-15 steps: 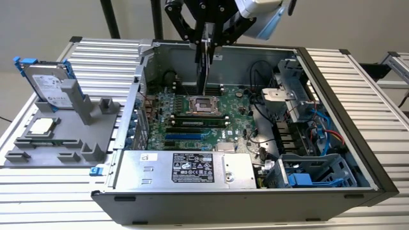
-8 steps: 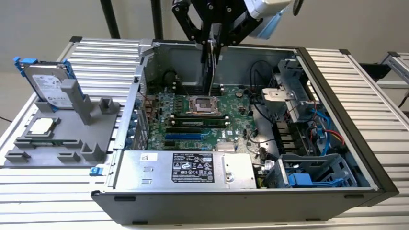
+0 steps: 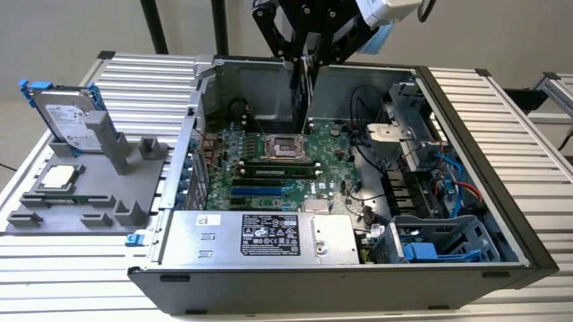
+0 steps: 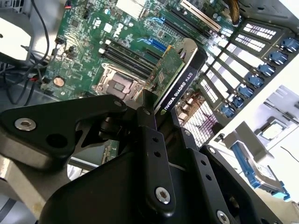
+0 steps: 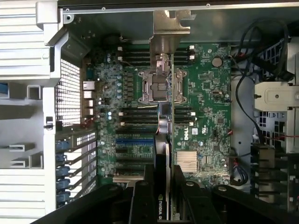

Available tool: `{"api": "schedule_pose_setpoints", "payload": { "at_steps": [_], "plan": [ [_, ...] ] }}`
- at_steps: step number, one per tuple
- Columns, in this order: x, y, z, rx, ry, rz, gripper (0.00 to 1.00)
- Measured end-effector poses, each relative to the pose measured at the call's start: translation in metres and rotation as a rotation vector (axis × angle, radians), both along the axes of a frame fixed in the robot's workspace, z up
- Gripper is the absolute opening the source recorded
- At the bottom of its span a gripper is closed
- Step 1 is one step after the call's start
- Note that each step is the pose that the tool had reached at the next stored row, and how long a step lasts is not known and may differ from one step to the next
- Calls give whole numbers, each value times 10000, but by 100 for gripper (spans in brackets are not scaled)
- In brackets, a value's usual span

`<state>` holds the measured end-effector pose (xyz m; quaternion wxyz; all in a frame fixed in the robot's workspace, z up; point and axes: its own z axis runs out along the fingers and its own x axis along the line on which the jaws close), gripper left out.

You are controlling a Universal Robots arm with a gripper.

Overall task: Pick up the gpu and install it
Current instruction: 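Pick up the gpu and move the gpu toward the slot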

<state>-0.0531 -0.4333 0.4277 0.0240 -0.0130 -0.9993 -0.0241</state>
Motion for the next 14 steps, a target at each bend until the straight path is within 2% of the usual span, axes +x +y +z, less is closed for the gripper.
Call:
{"api": "schedule_pose_setpoints", "payload": {
  "at_steps": [4, 14],
  "plan": [
    [45, 0, 0, 0, 0, 9, 0],
    [50, 0, 0, 0, 0, 8, 0]
  ]
}}
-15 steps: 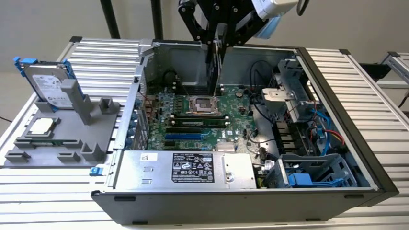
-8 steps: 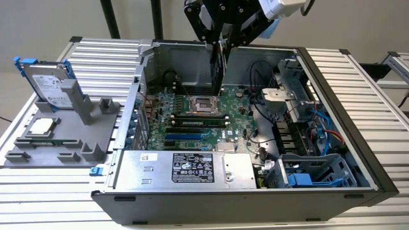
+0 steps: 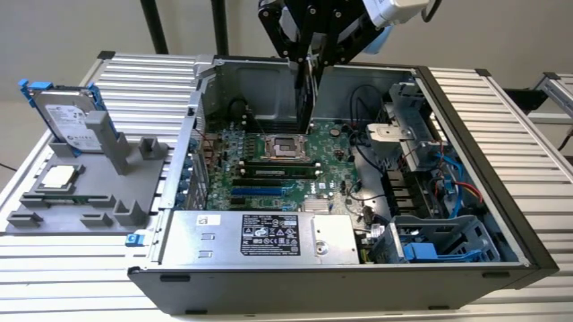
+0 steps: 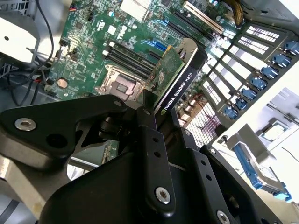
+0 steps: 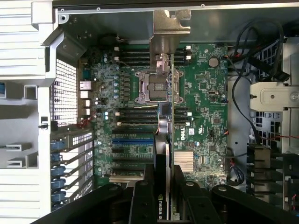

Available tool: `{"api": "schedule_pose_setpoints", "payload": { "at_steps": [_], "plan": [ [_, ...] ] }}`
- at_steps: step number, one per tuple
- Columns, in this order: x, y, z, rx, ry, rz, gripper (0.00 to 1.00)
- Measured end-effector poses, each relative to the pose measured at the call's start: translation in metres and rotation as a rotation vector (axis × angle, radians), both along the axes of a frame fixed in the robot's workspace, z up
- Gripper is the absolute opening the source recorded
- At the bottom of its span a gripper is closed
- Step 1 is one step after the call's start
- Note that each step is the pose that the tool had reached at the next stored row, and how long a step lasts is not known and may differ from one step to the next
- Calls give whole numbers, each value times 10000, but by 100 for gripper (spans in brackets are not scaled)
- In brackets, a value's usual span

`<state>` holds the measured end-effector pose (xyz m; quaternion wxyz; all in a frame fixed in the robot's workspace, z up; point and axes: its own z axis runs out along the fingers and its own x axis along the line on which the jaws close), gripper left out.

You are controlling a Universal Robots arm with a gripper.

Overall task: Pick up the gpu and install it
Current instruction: 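Pick up the gpu and move the gpu toward the slot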

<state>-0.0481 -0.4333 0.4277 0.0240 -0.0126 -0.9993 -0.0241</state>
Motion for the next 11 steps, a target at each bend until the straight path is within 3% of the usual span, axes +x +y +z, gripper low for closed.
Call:
{"api": "schedule_pose_setpoints", "payload": {
  "at_steps": [11],
  "plan": [
    [1, 0, 0, 0, 0, 61, 0]
  ]
}}
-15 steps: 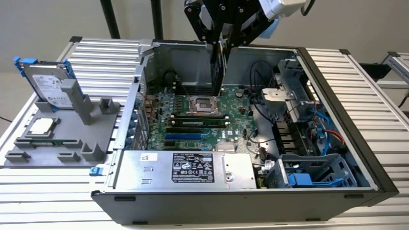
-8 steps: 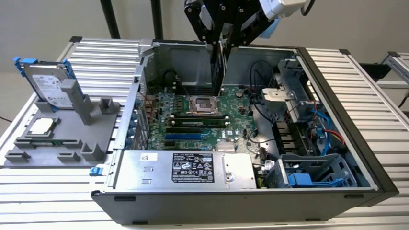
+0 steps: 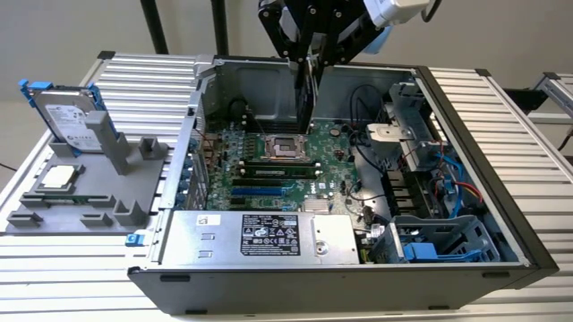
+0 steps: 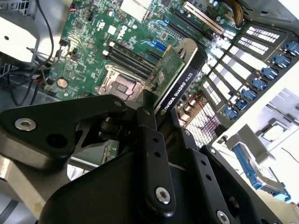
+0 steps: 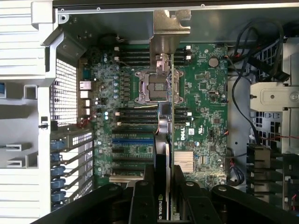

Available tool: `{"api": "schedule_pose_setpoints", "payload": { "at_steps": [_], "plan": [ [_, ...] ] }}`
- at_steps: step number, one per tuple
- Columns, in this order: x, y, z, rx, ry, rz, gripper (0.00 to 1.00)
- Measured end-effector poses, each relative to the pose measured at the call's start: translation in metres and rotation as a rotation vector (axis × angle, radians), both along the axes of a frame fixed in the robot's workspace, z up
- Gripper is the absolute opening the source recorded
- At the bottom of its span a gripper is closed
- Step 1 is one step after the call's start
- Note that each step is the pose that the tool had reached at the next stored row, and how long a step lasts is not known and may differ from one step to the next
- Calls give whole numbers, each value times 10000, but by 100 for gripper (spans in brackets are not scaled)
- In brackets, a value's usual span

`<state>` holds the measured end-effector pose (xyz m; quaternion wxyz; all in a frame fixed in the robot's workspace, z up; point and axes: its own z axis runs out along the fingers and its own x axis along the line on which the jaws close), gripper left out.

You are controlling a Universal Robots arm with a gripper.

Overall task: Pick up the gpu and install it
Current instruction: 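Pick up the gpu and move the gpu toward the slot, then insert the gpu into the slot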

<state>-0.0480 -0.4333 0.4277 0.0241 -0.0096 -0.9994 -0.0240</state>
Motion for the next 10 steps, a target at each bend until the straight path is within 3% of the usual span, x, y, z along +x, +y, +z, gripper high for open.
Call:
{"api": "schedule_pose_setpoints", "payload": {
  "at_steps": [10],
  "plan": [
    [0, 0, 0, -1, 0, 545, 0]
  ]
}}
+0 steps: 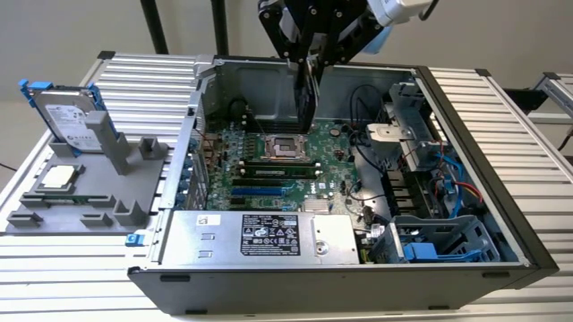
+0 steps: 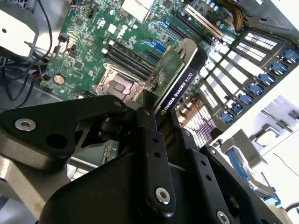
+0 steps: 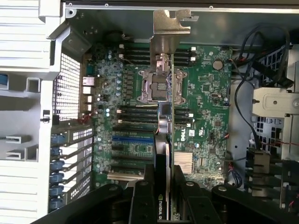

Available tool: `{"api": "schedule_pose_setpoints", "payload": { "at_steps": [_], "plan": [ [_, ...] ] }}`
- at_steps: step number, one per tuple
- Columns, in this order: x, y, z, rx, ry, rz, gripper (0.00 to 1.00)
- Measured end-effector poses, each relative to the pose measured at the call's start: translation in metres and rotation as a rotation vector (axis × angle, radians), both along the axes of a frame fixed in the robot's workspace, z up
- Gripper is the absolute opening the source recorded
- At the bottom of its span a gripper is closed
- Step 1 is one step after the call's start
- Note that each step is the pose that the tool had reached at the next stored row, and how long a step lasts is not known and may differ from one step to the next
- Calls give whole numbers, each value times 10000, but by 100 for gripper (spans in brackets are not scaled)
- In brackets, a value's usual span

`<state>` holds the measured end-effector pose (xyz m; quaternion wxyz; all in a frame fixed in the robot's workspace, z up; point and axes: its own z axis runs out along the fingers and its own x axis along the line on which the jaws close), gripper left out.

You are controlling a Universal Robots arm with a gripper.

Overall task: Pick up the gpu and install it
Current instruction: 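Insert the gpu into the slot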

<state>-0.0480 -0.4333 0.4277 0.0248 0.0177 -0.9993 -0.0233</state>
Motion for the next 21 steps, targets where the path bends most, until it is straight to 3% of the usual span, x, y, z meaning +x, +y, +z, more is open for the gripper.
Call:
{"api": "schedule_pose_setpoints", "payload": {
  "at_steps": [21],
  "plan": [
    [0, 0, 0, 0, 0, 1294, 0]
  ]
}}
